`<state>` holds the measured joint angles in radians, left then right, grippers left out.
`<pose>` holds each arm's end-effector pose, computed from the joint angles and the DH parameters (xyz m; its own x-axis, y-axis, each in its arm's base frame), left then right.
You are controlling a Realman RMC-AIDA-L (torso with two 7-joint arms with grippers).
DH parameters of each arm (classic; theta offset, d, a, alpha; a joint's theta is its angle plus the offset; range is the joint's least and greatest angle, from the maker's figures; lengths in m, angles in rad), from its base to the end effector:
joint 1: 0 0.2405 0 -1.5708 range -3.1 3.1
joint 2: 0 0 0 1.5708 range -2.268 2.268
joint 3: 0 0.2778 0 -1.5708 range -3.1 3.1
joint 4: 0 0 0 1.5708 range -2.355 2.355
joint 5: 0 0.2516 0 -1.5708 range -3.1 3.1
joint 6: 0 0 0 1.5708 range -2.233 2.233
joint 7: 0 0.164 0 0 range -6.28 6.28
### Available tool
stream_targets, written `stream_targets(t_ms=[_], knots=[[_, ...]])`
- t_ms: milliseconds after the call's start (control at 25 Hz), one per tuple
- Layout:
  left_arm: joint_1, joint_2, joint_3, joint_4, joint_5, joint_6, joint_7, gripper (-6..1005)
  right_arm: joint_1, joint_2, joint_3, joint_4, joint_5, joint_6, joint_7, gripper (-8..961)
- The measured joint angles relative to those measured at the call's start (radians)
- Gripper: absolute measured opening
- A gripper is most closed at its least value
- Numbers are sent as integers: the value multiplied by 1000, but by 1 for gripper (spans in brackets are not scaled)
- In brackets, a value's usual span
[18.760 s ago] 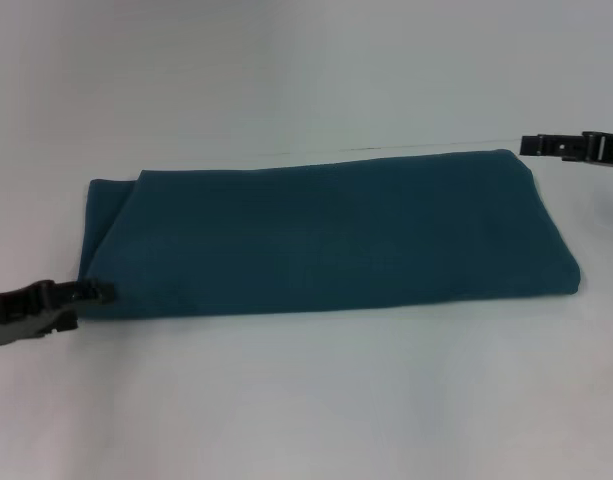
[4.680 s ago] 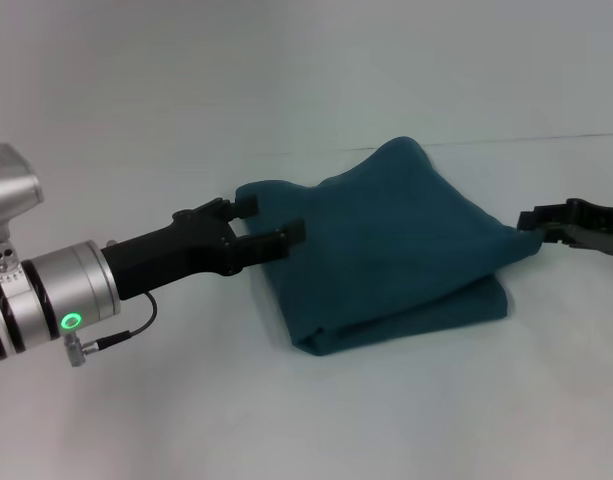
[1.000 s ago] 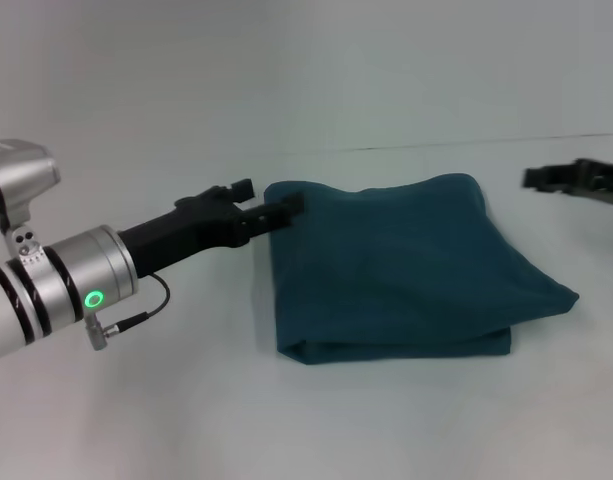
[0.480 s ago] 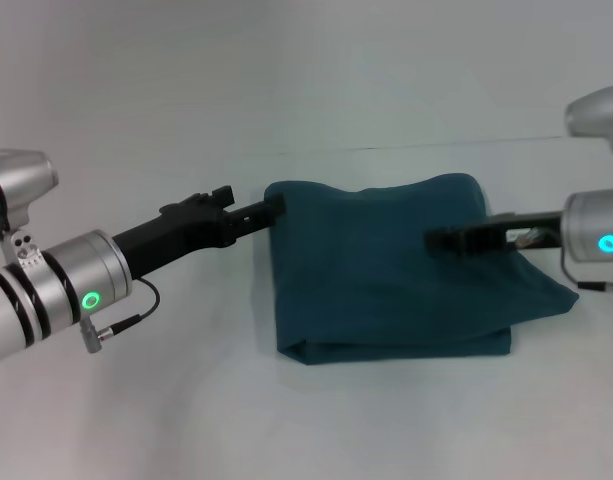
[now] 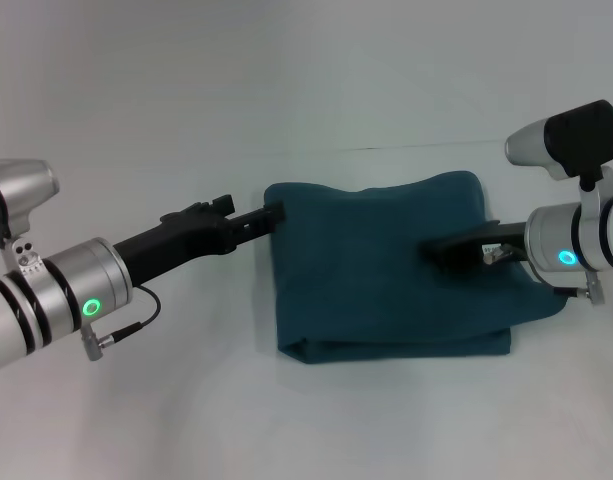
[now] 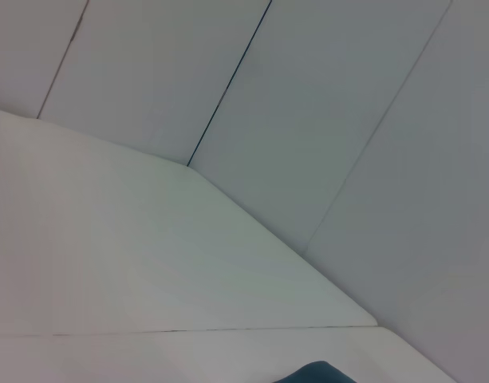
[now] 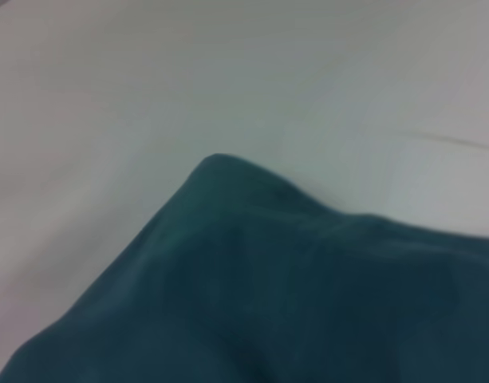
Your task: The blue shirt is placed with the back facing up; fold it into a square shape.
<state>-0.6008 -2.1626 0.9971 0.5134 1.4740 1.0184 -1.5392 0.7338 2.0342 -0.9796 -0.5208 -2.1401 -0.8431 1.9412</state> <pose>-0.2507 0.4441 -0.0917 0.4879 0.4833 0.7269 0.7876 -0.6027 -0.1280 0.3019 0.4863 -0.0539 0.6855 -0.6444 -0.3389 -0.7190 -0.5256 -0.4548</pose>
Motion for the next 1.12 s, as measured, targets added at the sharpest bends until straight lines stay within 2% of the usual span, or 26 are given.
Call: stream_targets(t_ms=[240,320,600,1120], knots=[[1,0,-1,0,-1,0,0,955,-40,19,21,-97,27,-5,-35,-1],[1,0,-1,0,-3,0,-1,955,-48,18,22,-122,29,-6,-22,-1],[0,0,-2,1,-10,4,-2,954,-49,-2,18,-79,21,56,7,1],[-5,0,-2,0,-11,5,-16,954,-37,10,13,-26,-30,172,1,5]])
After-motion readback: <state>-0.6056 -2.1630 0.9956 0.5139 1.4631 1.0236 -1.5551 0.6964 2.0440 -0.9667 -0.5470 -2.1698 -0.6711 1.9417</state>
